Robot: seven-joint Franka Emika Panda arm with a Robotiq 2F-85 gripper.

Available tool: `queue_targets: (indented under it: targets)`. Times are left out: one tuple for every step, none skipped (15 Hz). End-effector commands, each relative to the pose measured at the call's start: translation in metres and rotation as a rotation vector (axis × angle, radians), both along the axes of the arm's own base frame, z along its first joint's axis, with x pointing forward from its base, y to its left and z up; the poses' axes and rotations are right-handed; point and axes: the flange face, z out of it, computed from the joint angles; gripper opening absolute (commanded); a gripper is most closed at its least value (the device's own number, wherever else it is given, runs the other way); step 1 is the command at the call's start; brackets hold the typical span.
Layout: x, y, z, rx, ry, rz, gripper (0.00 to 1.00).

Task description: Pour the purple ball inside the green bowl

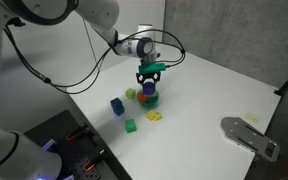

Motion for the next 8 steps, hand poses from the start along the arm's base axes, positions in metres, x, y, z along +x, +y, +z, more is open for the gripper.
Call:
queue_targets:
  targets:
    - [0.013,-0.002,-0.008,0.037,0.048,0.077,0.47]
    - [0.014,-0.002,-0.011,0.048,0.062,0.092,0.47]
    - [0.015,-0.001,-0.015,0.058,0.073,0.104,0.47]
    - [0.016,0.0,-0.021,0.057,0.086,0.108,0.47]
    - [0.017,0.001,-0.025,0.06,0.097,0.112,0.47]
    - [0.017,0.003,-0.028,0.068,0.108,0.114,0.47]
    - [0.018,0.005,-0.032,0.073,0.113,0.113,0.47]
    - [0.019,0.007,-0.036,0.074,0.117,0.111,0.47]
